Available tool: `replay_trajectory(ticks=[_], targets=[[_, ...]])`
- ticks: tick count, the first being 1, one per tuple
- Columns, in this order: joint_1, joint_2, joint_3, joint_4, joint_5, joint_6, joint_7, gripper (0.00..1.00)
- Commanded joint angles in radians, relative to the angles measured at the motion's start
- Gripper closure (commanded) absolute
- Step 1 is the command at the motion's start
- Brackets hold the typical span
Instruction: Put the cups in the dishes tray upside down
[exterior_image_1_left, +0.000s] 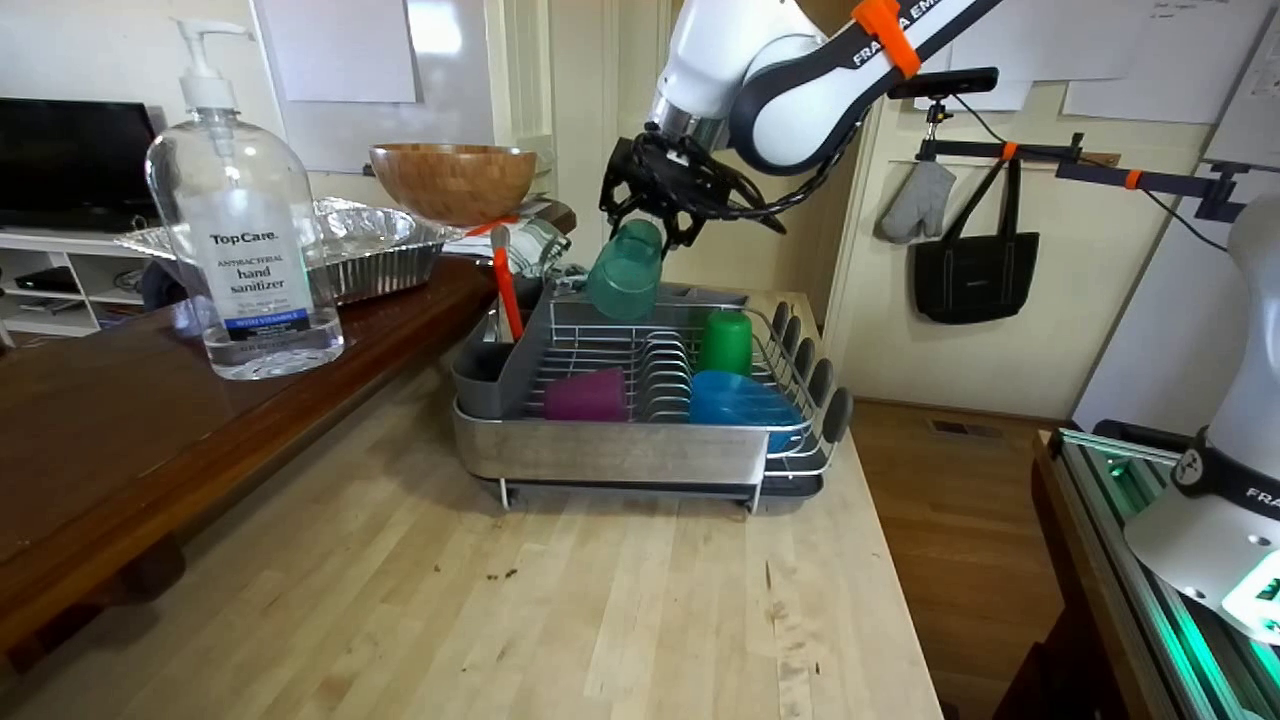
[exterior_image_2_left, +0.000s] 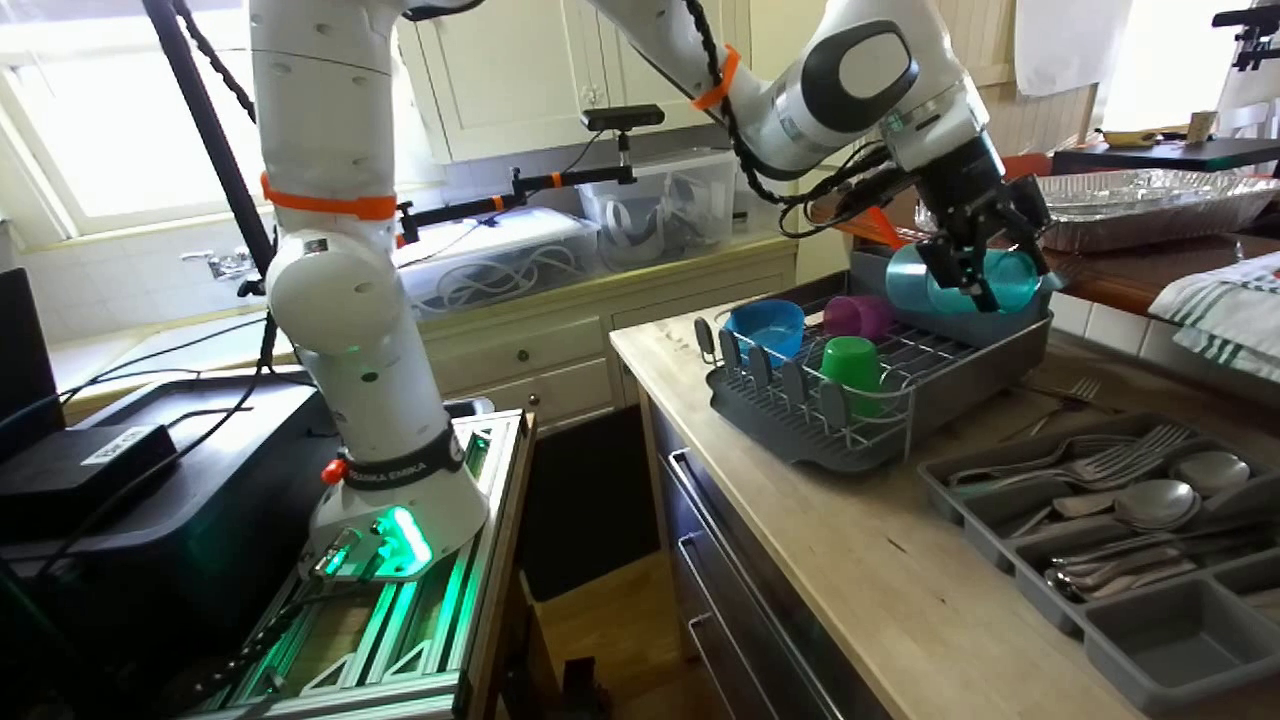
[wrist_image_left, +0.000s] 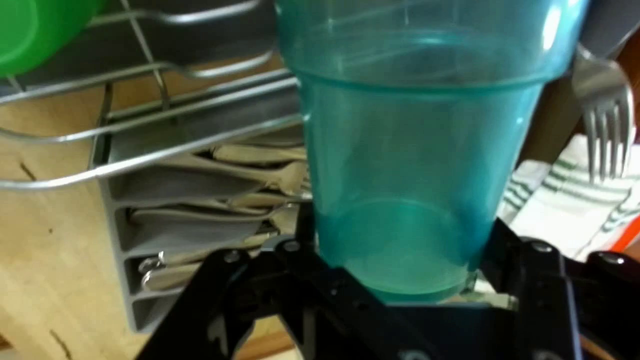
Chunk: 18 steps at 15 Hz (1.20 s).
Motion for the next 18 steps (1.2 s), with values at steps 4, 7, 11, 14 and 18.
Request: replay_trajectory(ticks=[4,7,11,14,18], targets=[[0.251,0.005,-0.207,0.094,-0.415,-0.265,0.465,0.51],[0.139,-0.015,-0.006,0.144,-0.605,-0.485,0.625,0.51],[0.001,-0.008,0.230,0.181,-0.712,-0.777,0.718,0.51],[-0.069,-0.013,0.319,0.180,-0.705,-0.781,0.695,0.26],[-0.085,-0.001,0.335,0.194,-0.720,-0.815,0.693,0.51]])
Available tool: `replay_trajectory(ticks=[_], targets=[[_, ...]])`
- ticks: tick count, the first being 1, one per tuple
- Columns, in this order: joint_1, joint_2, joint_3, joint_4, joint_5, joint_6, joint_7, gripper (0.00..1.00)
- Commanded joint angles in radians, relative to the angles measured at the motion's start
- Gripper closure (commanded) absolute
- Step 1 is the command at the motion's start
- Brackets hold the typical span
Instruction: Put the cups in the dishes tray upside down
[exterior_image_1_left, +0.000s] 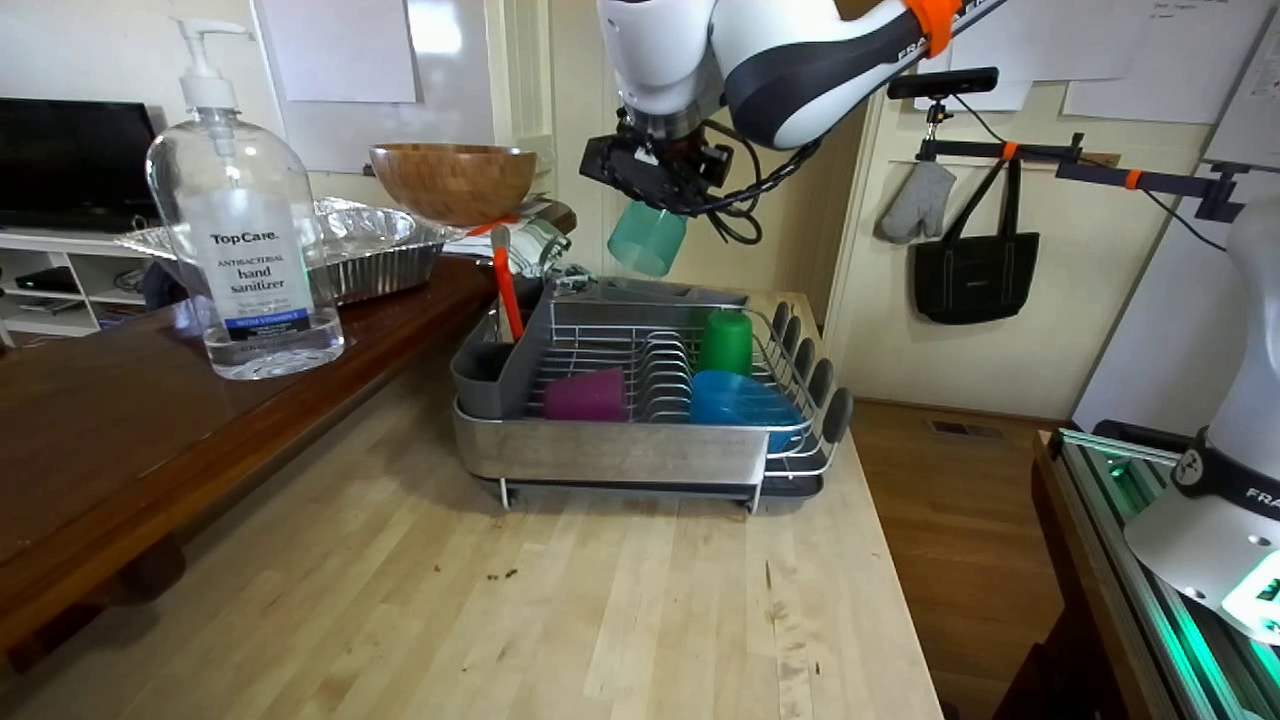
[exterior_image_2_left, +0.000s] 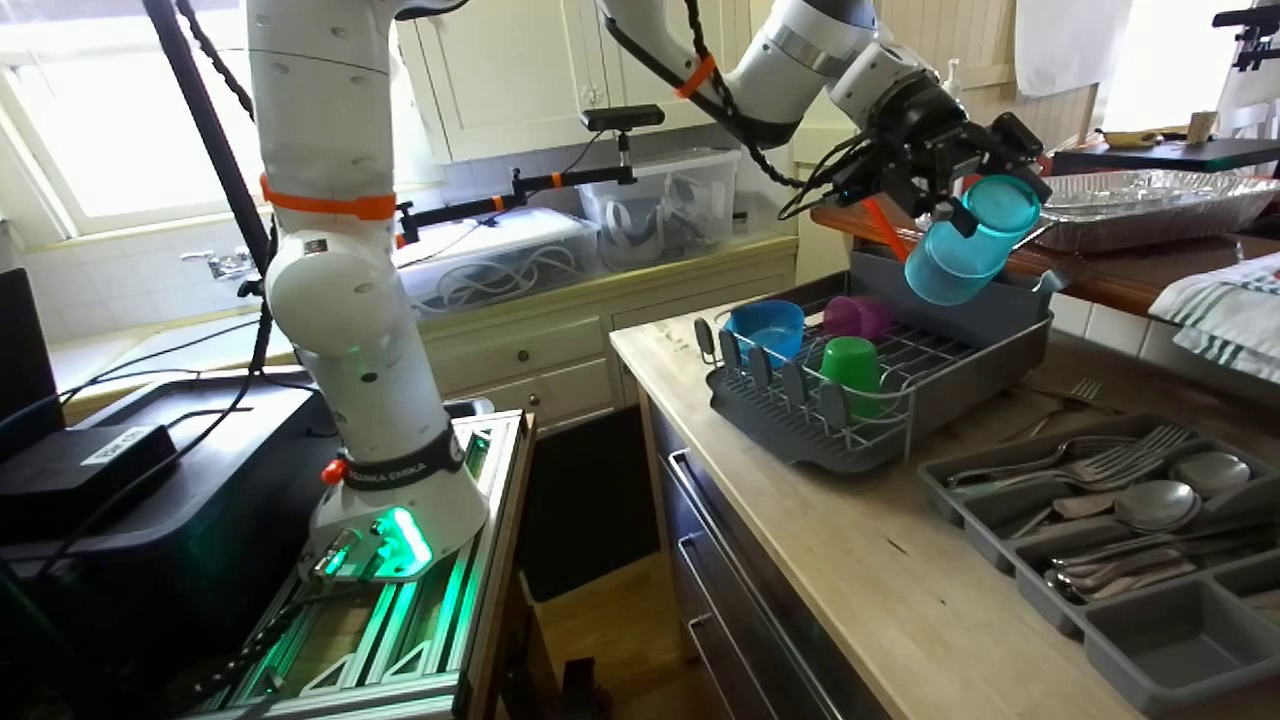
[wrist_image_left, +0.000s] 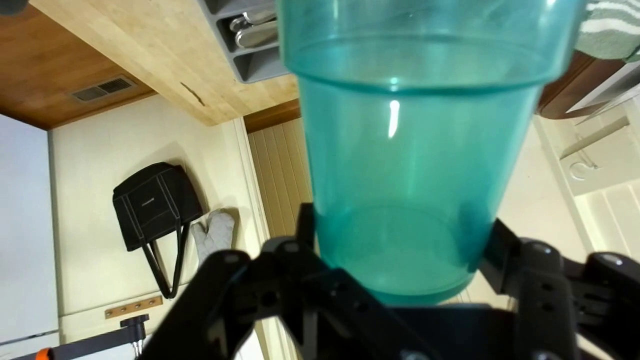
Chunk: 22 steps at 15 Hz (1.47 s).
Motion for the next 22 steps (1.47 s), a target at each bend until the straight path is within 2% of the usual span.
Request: replay_trajectory(ticks=[1,7,15,18,22], targets=[[-0.093,0.019,0.125,0.029,-0.044,-0.071,0.014,0.51],[-0.138,0.078,0.207,0.076,-0.134,-0.150,0.025,0.51],[-0.121,0.223,0.266,0.250,-0.275,-0.142,-0.006,0.51],[-0.114,0.250,0.287,0.274,-0.281,-0.140,-0.022,0.51],[-0.103,0.243,0.310,0.232,-0.255,-0.160,-0.043,0.51]])
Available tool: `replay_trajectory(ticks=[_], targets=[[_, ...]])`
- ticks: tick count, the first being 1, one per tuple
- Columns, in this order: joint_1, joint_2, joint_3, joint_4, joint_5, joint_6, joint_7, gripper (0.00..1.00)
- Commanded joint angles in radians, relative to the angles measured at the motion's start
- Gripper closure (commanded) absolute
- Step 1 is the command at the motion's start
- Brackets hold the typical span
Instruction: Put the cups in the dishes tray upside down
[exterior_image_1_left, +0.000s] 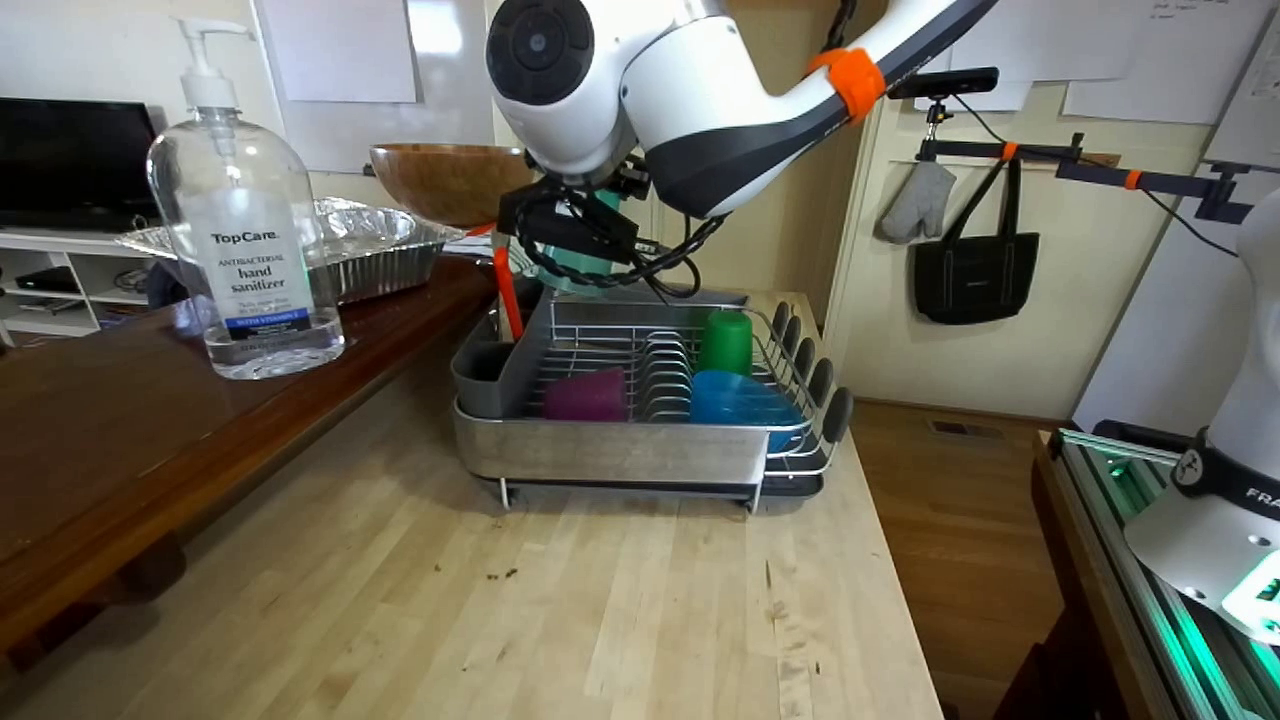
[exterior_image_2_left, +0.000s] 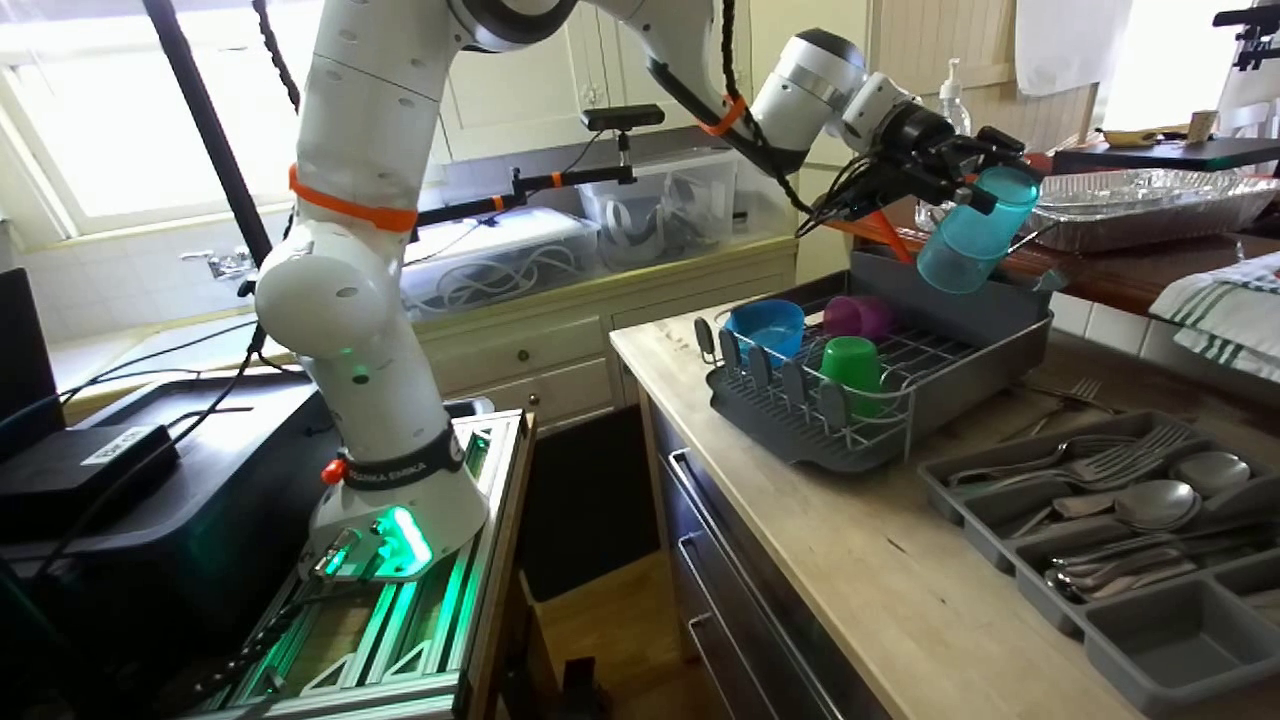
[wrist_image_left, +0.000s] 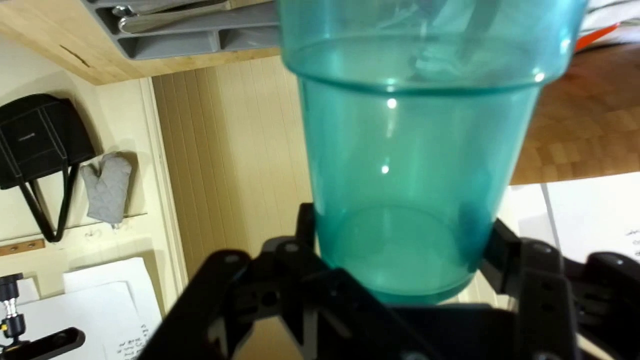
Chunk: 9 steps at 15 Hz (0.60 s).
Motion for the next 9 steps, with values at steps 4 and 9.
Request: replay_trajectory(ticks=[4,9], targets=[[0.002,0.019,0.020,-0.028,0.036,-0.088,-0.019,0.51],[-0.009,0.071,0.019,-0.016,0.060,-0.120,-0.040,0.51]])
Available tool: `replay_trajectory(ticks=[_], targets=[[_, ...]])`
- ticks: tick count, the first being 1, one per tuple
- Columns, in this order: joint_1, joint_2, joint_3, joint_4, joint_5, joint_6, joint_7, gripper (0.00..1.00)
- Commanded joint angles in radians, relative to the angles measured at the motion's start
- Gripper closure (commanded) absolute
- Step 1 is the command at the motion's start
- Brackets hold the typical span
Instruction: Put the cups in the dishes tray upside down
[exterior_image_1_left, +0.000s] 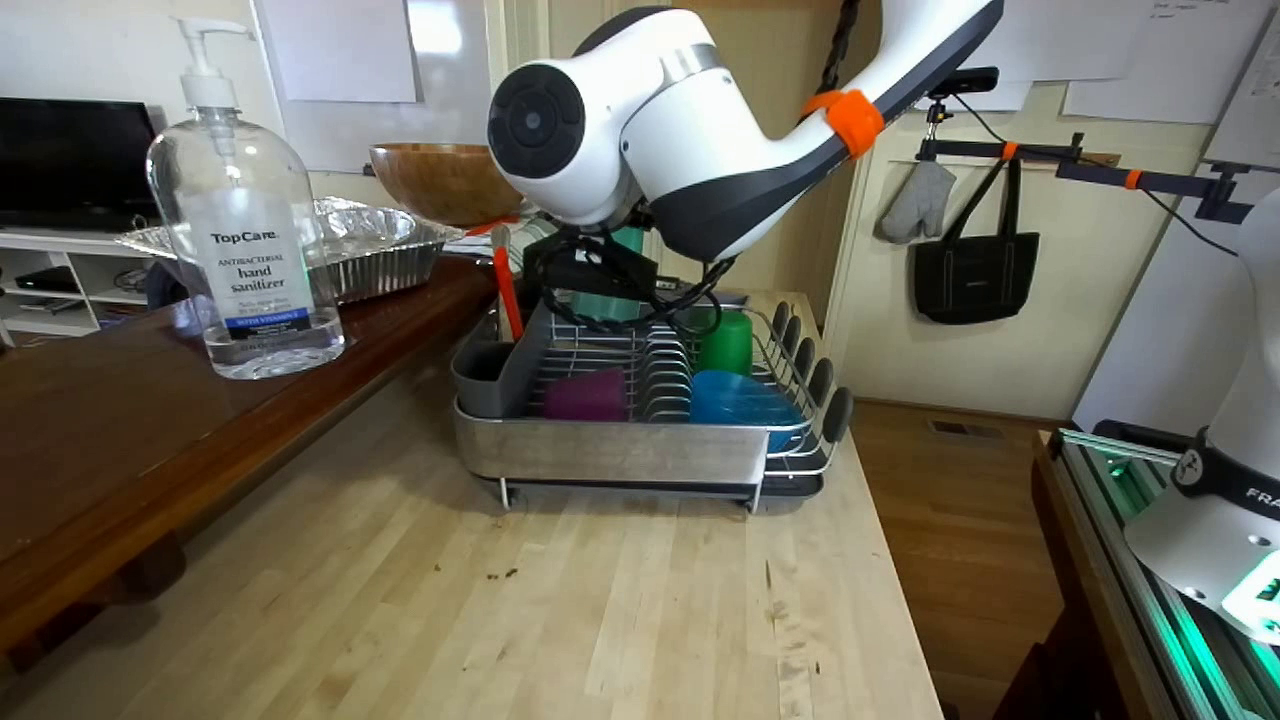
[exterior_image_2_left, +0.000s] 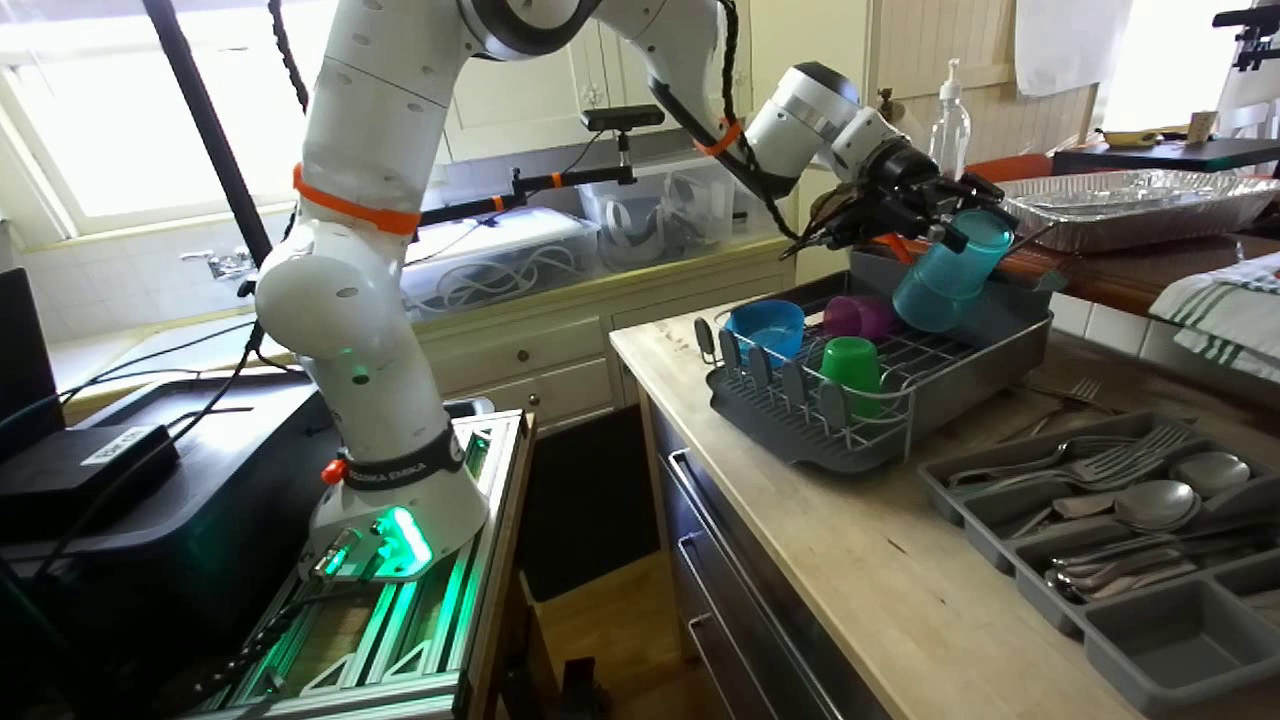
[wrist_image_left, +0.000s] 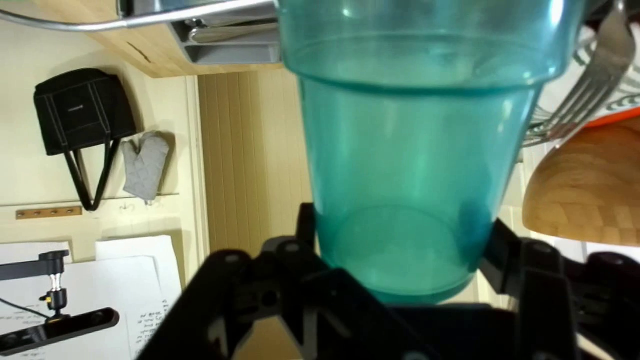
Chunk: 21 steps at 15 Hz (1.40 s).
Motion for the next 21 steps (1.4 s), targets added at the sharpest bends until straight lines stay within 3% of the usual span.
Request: replay_trajectory(ticks=[1,3,4,7,8,21], targets=[[-0.009,0.040,0.000,0.026,0.023,-0.030,-0.024,0.51],[-0.008,0.028,0.000,0.005,0.004,-0.008,-0.004,0.51],[-0.009,0.032,-0.001,0.006,0.003,-0.008,-0.004,0.26],[-0.008,0.032,0.001,0.006,0.003,-0.008,-0.004,0.26],[-0.007,0.032,0.001,0.006,0.003,-0.008,-0.004,0.51],[0.034,0.156,-0.031,0.121,-0.035,-0.245,0.047,0.51]])
